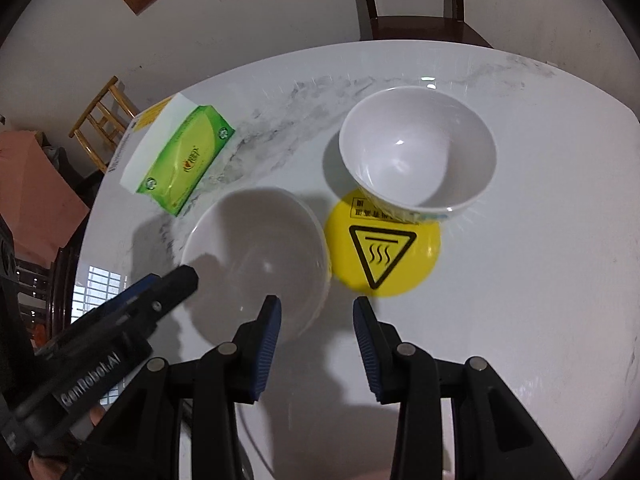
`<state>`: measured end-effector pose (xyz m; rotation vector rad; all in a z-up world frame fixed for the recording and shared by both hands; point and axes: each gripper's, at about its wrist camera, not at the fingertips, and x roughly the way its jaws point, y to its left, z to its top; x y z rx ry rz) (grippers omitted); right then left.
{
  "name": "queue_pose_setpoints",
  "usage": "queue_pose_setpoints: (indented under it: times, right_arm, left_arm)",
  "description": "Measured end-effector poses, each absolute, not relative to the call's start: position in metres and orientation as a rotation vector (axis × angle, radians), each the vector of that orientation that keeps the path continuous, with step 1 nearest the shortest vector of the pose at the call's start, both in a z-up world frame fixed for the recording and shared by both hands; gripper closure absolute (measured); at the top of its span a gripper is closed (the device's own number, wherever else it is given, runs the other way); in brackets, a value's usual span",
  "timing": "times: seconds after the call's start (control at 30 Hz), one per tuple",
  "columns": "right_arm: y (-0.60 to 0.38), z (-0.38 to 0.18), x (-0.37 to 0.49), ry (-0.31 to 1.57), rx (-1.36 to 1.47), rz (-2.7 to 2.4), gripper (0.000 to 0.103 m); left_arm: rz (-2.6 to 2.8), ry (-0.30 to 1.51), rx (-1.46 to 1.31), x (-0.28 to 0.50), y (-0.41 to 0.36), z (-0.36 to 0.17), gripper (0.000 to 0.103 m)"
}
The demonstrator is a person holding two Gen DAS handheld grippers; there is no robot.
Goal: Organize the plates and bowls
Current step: 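Move both tools to the white ribbed bowl and grasp its rim, then carry the white ribbed bowl with both tools over the pink bowl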
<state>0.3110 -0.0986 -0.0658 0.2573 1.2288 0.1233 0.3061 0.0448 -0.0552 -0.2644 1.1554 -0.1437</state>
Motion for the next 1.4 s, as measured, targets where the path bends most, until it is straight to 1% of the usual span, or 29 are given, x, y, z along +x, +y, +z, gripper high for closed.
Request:
queue_pose_setpoints:
  times: [0.13,0.3,0.33,0.4,0.43,0.5,0.57,0.6,0.63,0.8,1.03,1.4]
  right_arm:
    - [-0.096,-0.078,0.32,1.248,0.271,0.12,0.065]
    - [-0.093,-0.09,0.327,1.264,0.281,0.111,0.065]
    - [-0.093,-0.092,0.328,1.261,0.277,0.11,0.065]
    - [-0.092,-0.095,0.329,1.259,0.273,0.102,0.071]
    - [-0.092,-0.096,0.329,1.26,0.271,0.102,0.072]
    - [-0.091,-0.098,0.33,1.264,0.27,0.104,0.078]
    - [-0.09,-0.1,0.329,1.263,0.26,0.111,0.08]
    - [-0.089,-0.099,0.33,1.26,0.256,0.113,0.083]
    - [-0.089,-0.098,0.329,1.257,0.255,0.116,0.085]
    - [-0.089,-0.097,0.327,1.258,0.253,0.109,0.086]
    - [-0.085,-0.092,0.318,1.266,0.254,0.123,0.086]
    - [-0.081,-0.069,0.286,1.24,0.241,0.154,0.086]
  left_arm:
    - [-0.13,1.181,-0.267,0.314,0.046,-0.07,0.06]
    - [-0.128,1.195,-0.26,0.318,0.045,-0.082,0.067]
    - [-0.131,1.198,-0.26,0.318,0.044,-0.084,0.071]
    - [-0.14,1.207,-0.26,0.319,0.042,-0.089,0.078]
    - [-0.146,1.21,-0.263,0.319,0.042,-0.091,0.08]
    - [-0.15,1.214,-0.268,0.319,0.042,-0.094,0.085]
    - [-0.16,1.211,-0.277,0.319,0.041,-0.095,0.087]
    - [-0.161,1.209,-0.279,0.319,0.041,-0.095,0.089]
    - [-0.162,1.209,-0.277,0.318,0.041,-0.094,0.089]
    - [-0.159,1.209,-0.249,0.315,0.038,-0.093,0.089]
    - [-0.153,1.213,-0.237,0.3,0.039,-0.087,0.09]
    - [-0.143,1.185,-0.223,0.266,0.042,-0.06,0.09]
